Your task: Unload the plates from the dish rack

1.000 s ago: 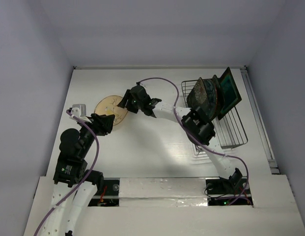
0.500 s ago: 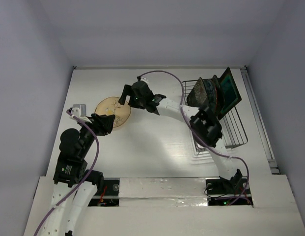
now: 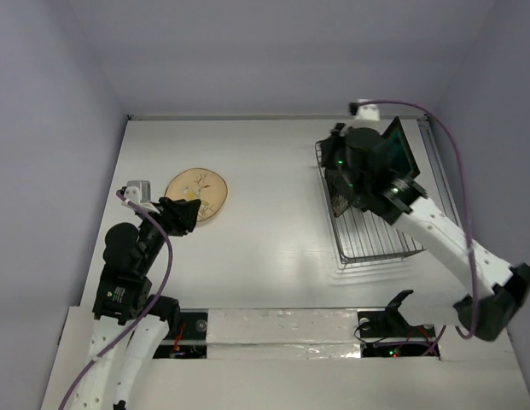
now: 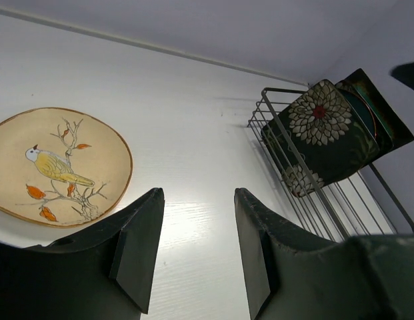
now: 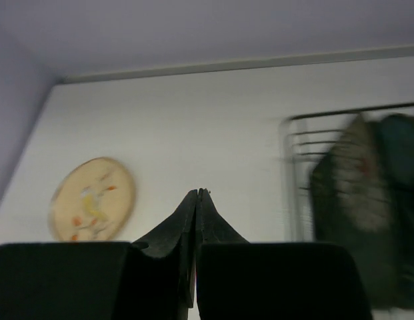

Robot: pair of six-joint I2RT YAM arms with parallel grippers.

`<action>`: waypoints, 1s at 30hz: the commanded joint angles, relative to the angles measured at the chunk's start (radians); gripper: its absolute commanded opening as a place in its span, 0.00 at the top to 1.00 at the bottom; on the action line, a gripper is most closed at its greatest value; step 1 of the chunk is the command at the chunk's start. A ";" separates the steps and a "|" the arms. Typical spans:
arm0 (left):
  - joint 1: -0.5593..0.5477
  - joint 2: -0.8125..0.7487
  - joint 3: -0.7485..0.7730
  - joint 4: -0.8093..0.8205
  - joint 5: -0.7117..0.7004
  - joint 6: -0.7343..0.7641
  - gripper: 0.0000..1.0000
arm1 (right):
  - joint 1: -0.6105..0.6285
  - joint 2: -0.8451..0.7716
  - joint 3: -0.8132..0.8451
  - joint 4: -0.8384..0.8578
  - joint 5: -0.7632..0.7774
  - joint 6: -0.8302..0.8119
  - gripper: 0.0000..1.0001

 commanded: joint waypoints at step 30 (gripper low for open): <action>0.013 0.011 0.011 0.054 0.035 -0.001 0.57 | -0.253 0.250 0.150 -0.446 0.285 -0.250 0.76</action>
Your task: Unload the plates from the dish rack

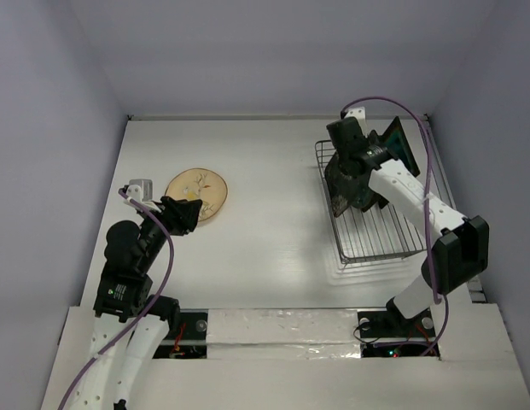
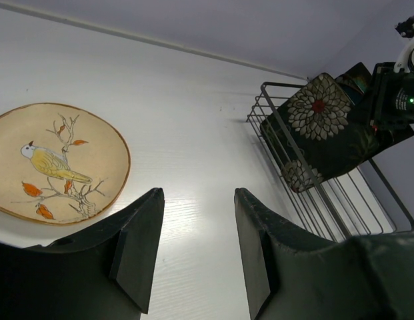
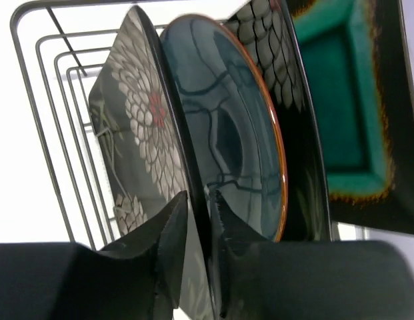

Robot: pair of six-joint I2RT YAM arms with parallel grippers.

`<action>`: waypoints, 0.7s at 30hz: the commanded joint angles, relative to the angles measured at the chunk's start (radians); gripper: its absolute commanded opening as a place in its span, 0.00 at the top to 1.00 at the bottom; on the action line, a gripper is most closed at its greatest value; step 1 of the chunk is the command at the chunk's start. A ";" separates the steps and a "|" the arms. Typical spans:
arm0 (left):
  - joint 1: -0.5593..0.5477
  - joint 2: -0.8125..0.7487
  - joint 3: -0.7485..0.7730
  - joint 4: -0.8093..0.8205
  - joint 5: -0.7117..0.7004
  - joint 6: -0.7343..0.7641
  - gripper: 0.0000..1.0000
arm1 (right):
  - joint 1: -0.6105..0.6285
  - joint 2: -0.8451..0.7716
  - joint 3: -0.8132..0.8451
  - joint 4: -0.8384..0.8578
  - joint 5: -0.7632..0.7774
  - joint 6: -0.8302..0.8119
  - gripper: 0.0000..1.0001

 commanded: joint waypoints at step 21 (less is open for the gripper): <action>0.006 -0.026 0.011 0.053 0.012 -0.002 0.57 | -0.045 0.016 0.201 -0.055 0.075 -0.112 1.00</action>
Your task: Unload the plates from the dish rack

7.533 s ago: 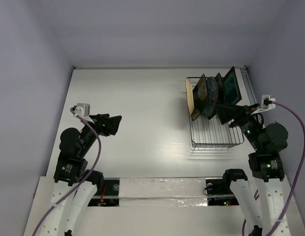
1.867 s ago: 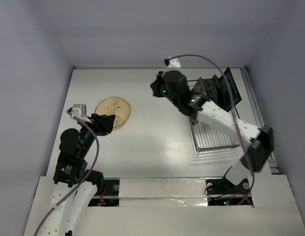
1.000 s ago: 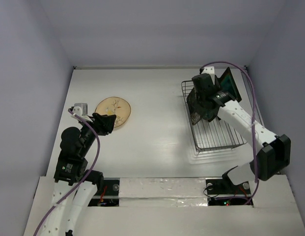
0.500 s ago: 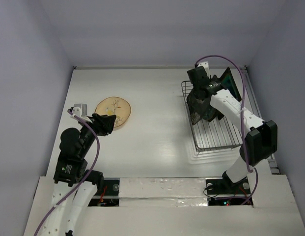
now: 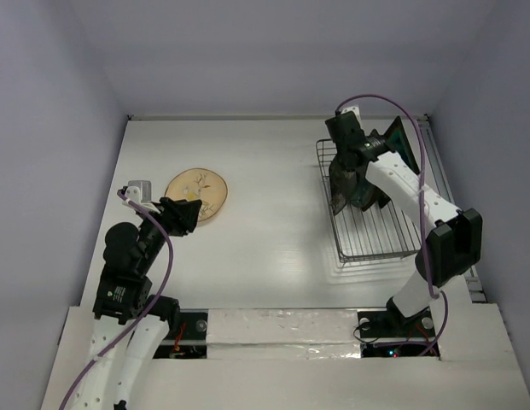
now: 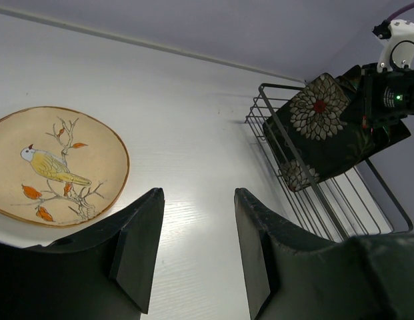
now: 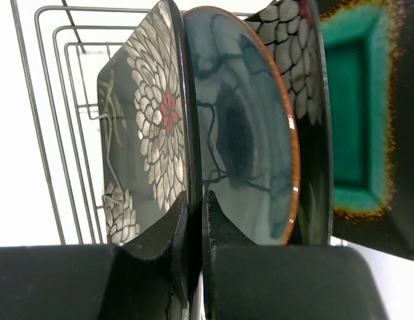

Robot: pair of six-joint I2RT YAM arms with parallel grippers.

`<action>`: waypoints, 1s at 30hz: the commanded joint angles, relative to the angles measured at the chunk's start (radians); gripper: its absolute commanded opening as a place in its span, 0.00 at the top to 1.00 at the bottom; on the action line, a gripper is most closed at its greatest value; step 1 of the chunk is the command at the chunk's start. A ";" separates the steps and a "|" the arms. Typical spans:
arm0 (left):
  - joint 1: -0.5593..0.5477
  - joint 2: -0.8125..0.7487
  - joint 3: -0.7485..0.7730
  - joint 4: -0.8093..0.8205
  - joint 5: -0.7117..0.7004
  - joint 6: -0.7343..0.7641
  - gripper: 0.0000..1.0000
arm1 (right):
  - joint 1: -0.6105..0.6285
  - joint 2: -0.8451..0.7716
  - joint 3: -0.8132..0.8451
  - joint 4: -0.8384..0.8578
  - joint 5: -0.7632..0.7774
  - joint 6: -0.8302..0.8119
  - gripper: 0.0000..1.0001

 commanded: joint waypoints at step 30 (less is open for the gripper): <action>0.016 0.006 0.011 0.051 0.005 -0.004 0.57 | 0.256 -0.309 -0.195 0.521 -0.739 0.170 1.00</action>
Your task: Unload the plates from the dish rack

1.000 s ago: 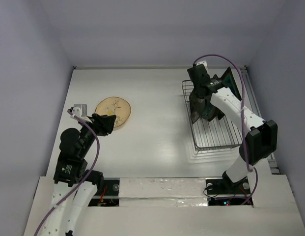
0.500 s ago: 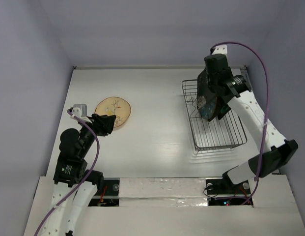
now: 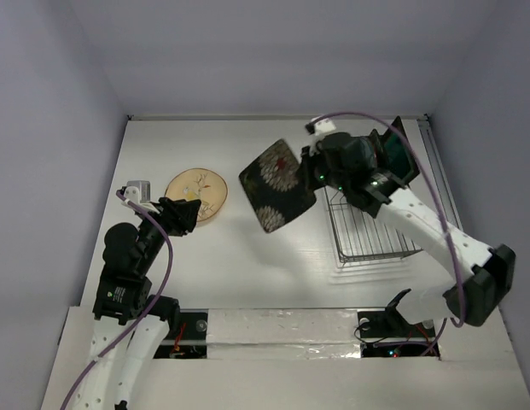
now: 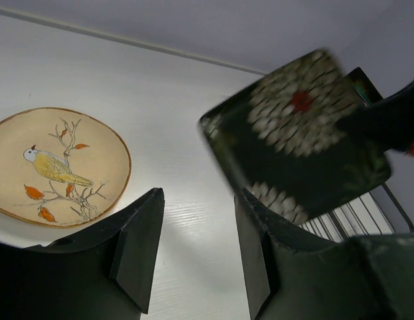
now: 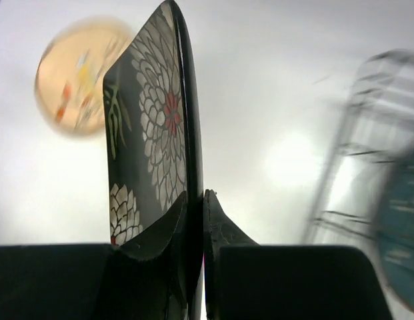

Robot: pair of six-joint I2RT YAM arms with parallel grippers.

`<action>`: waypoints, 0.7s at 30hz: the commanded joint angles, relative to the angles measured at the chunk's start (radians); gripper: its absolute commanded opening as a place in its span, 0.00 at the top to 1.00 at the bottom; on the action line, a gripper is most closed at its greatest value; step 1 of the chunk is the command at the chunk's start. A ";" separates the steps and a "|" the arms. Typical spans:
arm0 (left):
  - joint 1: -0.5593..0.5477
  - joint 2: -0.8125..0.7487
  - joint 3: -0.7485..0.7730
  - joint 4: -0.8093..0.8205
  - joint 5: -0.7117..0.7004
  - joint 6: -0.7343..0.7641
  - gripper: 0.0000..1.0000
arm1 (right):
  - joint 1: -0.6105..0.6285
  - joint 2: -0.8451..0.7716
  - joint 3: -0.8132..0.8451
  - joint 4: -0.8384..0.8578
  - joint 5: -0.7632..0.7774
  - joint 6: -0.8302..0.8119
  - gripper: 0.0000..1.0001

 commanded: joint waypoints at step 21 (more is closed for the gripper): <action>0.007 0.013 0.011 0.054 0.013 -0.002 0.57 | 0.112 0.364 -0.200 0.305 -0.179 0.067 0.99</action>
